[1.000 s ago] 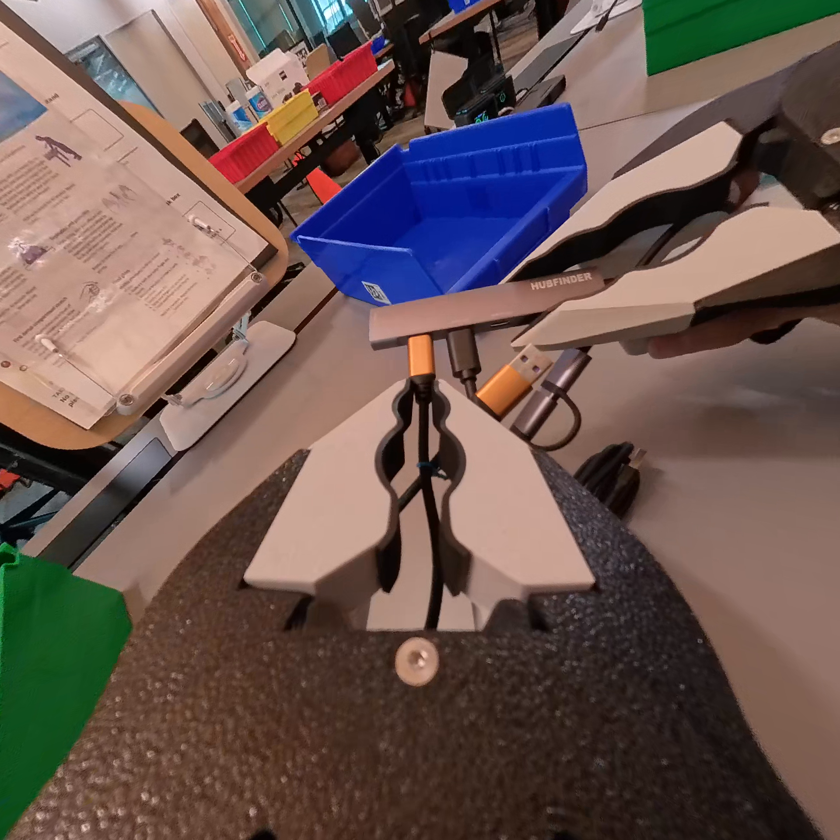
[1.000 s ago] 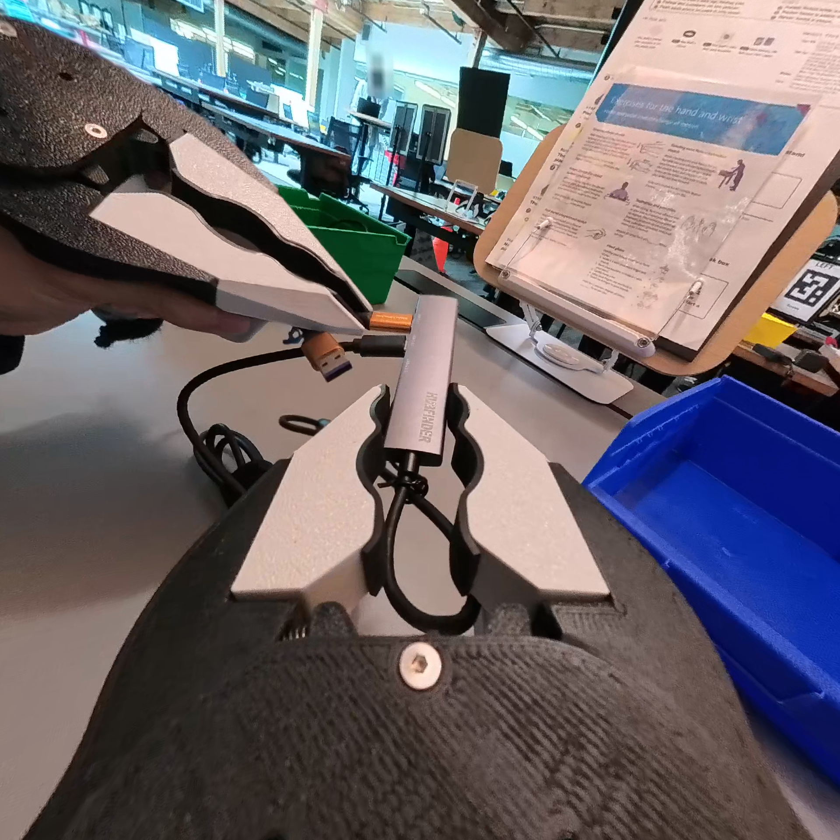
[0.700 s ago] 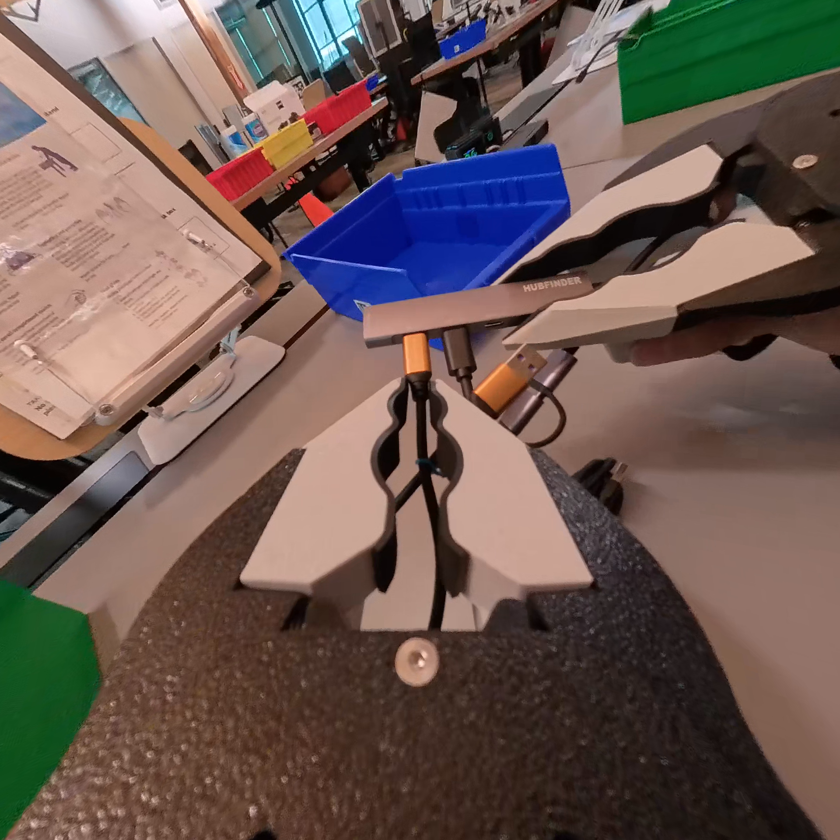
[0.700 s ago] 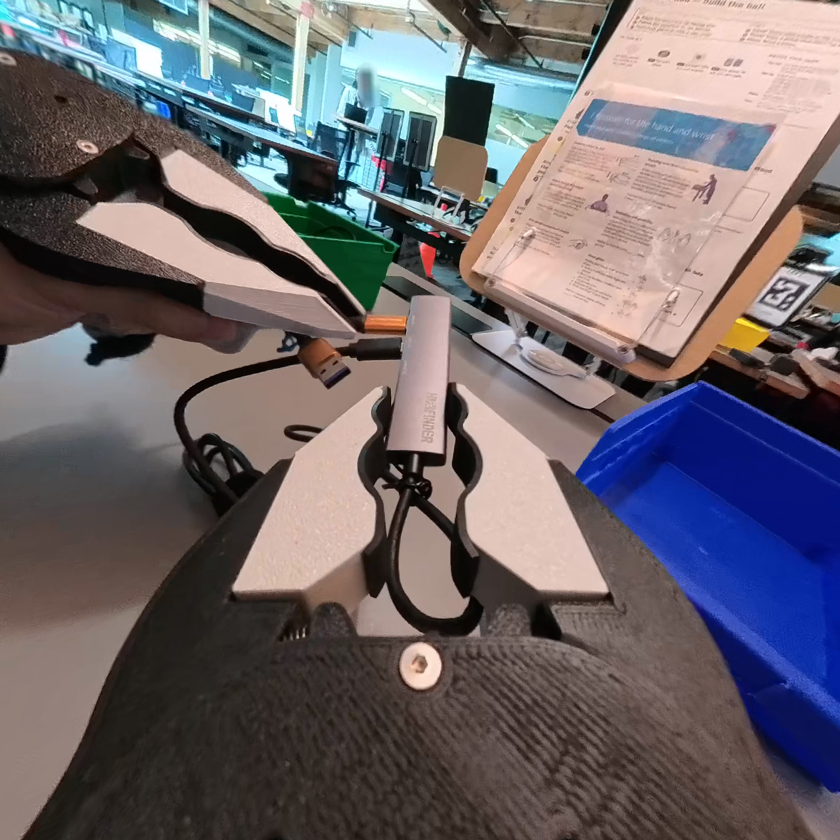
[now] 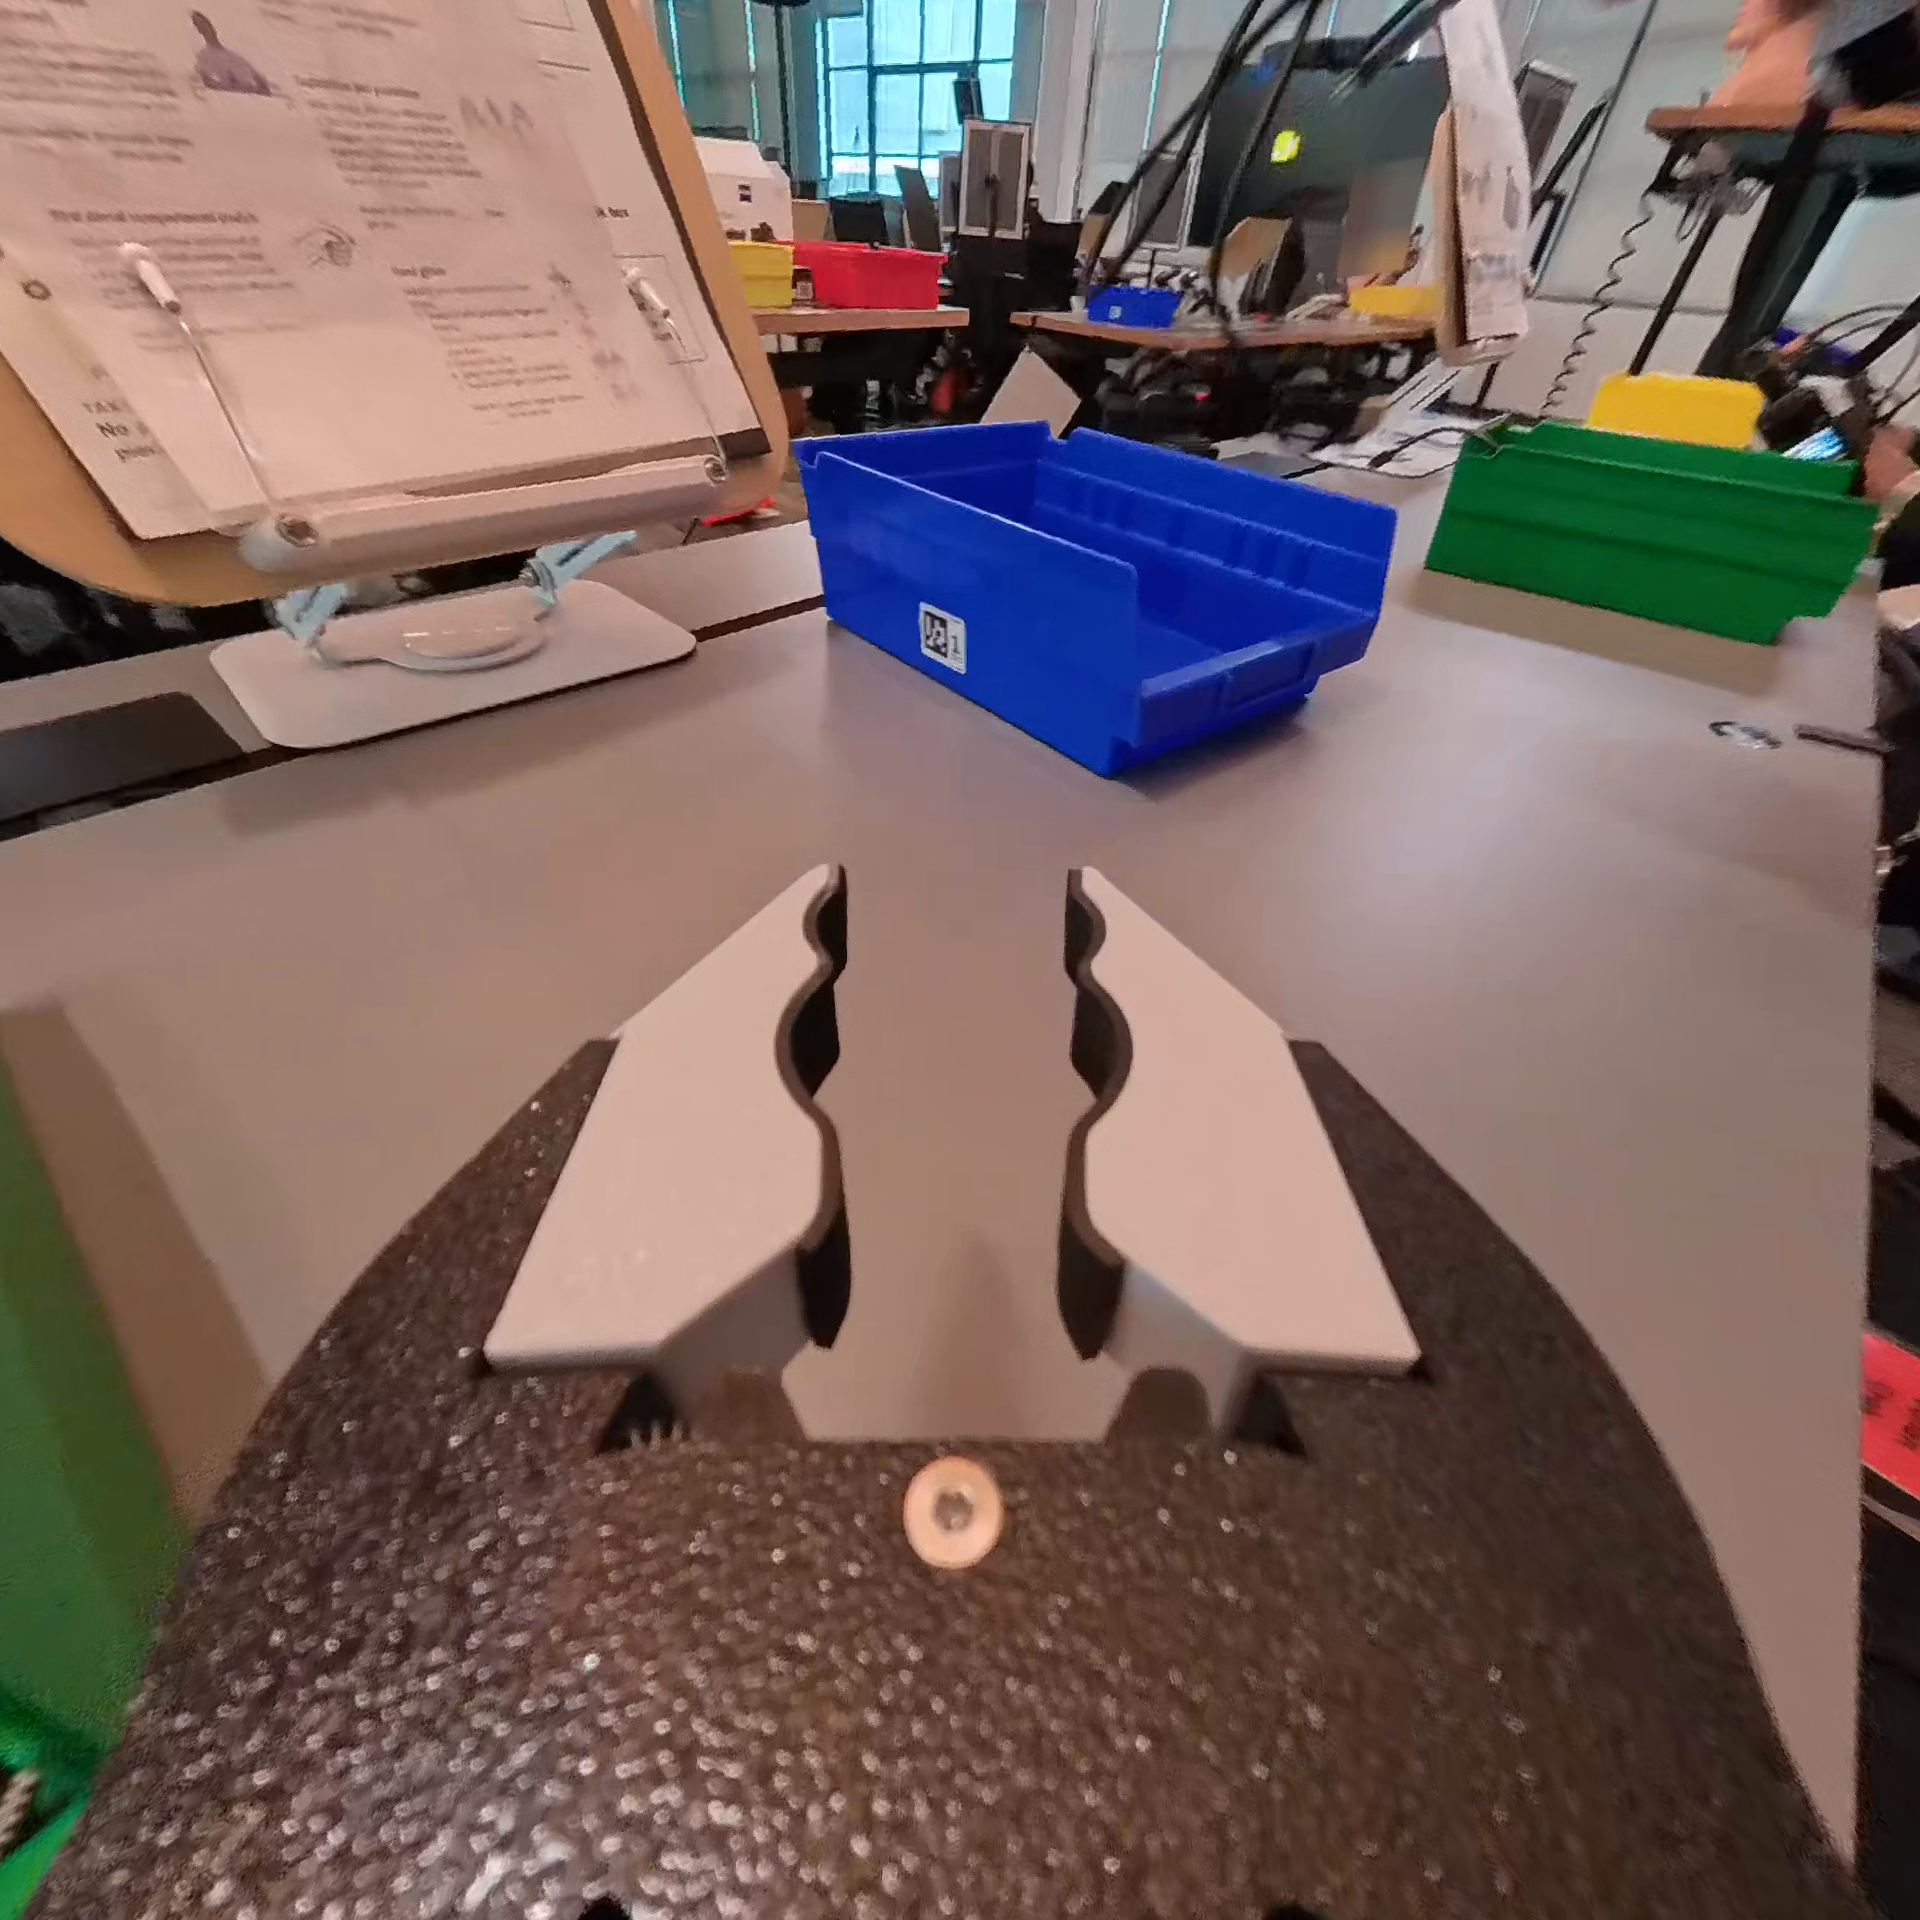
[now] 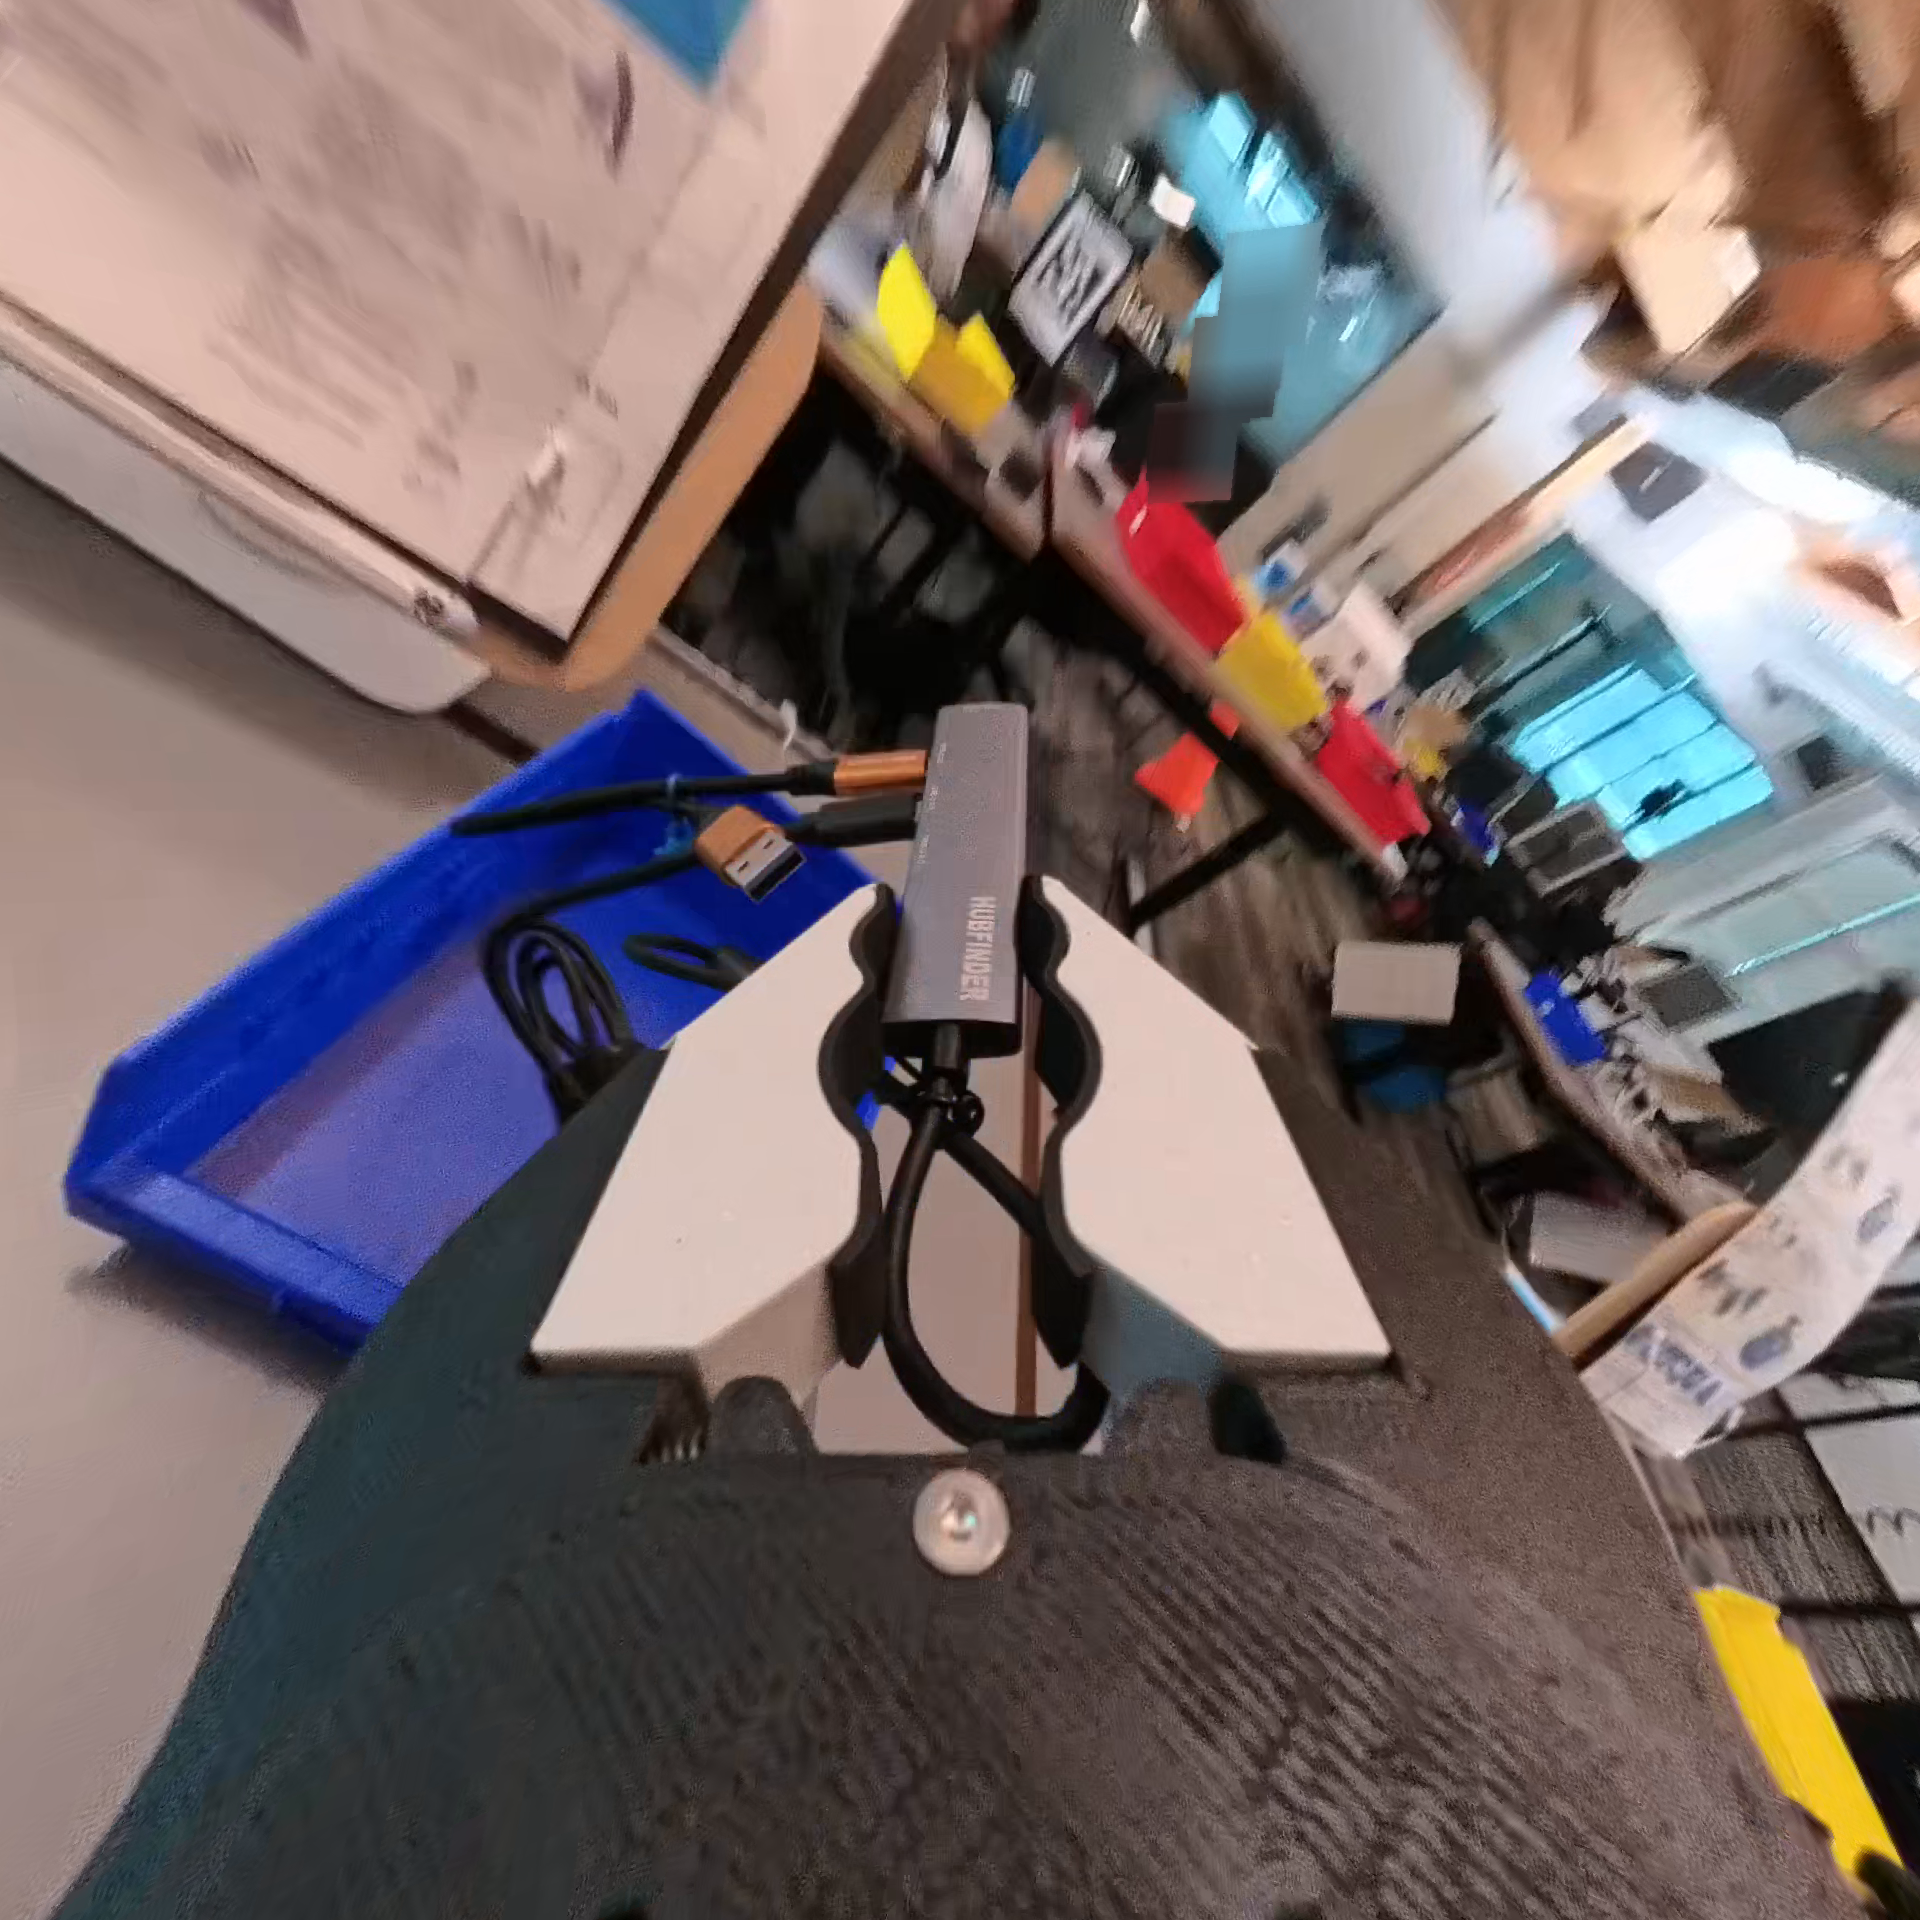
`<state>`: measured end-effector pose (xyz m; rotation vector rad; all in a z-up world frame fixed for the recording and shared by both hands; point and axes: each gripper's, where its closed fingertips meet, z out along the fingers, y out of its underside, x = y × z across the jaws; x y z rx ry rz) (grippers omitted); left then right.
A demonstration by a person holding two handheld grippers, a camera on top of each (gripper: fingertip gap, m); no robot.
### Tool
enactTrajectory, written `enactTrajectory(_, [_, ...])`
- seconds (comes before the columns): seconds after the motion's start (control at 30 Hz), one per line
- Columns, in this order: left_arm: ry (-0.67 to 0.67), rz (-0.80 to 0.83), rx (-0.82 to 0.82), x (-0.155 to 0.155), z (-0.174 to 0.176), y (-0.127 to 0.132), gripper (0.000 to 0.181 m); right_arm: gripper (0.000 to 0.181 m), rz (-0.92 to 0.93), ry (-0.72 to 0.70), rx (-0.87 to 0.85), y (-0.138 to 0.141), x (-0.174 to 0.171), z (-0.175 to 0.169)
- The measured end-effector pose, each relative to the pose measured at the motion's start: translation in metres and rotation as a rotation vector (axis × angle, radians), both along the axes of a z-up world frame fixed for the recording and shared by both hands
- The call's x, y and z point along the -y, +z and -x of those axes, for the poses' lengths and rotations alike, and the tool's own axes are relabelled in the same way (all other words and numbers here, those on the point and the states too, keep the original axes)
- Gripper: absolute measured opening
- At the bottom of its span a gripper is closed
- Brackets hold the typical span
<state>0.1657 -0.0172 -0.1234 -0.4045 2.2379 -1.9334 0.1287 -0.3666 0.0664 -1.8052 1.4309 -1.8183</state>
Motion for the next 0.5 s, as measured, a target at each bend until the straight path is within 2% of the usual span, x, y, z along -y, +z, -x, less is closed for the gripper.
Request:
enactTrajectory(0.1, [-0.032,-0.018,-0.051,0.001,0.003,-0.01,0.04,0.024,-0.144,-0.07,-0.158,-0.05,0.026,-0.035])
enactTrajectory(0.23, [-0.054,-0.029,-0.077,-0.002,0.005,-0.016,0.04,0.023,-0.543,-0.095,-0.114,-0.106,0.039,-0.066])
enactTrajectory(0.4, [-0.072,-0.047,-0.103,-0.004,0.004,-0.024,0.039,0.024,-0.745,-0.213,-0.092,-0.163,0.058,-0.064])
enactTrajectory(0.5, [-0.079,-0.044,-0.129,-0.004,0.002,-0.027,0.039,0.043,-0.801,-0.11,-0.239,-0.191,0.039,-0.06])
